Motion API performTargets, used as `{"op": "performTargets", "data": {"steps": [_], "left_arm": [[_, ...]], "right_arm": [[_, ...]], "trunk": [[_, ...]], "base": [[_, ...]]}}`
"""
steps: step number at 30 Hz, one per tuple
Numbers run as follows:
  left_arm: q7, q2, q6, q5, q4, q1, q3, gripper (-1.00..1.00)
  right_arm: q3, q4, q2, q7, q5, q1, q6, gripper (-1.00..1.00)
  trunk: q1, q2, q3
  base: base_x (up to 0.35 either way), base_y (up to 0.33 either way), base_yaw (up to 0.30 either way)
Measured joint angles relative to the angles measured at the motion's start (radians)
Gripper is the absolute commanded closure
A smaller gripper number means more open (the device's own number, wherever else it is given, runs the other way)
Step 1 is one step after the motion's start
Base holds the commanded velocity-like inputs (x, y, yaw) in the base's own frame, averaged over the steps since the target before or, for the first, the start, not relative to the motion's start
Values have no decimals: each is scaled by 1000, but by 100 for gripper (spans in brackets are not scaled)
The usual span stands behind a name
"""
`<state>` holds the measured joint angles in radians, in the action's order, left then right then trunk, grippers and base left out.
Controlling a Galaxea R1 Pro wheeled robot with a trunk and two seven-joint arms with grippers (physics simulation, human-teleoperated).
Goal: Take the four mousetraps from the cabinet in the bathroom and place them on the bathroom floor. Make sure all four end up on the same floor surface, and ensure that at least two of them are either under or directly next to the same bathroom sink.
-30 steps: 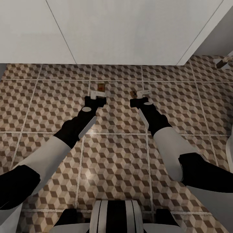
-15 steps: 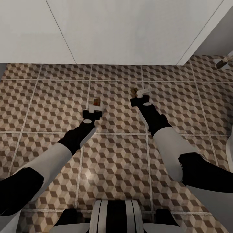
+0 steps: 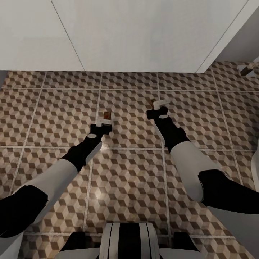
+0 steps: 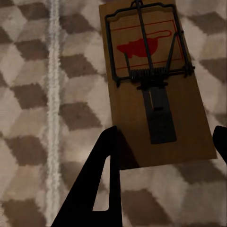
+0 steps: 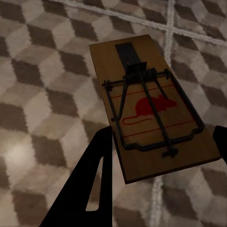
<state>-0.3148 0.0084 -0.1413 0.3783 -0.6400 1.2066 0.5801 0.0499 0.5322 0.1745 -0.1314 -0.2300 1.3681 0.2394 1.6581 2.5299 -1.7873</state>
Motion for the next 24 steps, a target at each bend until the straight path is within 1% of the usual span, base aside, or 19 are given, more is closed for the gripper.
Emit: {"op": "performTargets", "data": {"steps": [5, 13, 24], "left_arm": [[2, 6, -1, -2, -50, 0, -1, 100], [-4, 1, -4, 1, -61, 0, 2, 100], [-4, 5, -4, -2, -85, 0, 2, 100]], "right_arm": [[0, -1, 0, -1, 1, 0, -6, 100], [1, -1, 0, 3, 1, 0, -7, 100], [2, 14, 0, 4, 0, -1, -8, 100]], "trunk": [[0, 0, 0], [0, 0, 0], [0, 0, 0]], "base": [[0, 0, 0], [0, 0, 0], [0, 0, 0]]}}
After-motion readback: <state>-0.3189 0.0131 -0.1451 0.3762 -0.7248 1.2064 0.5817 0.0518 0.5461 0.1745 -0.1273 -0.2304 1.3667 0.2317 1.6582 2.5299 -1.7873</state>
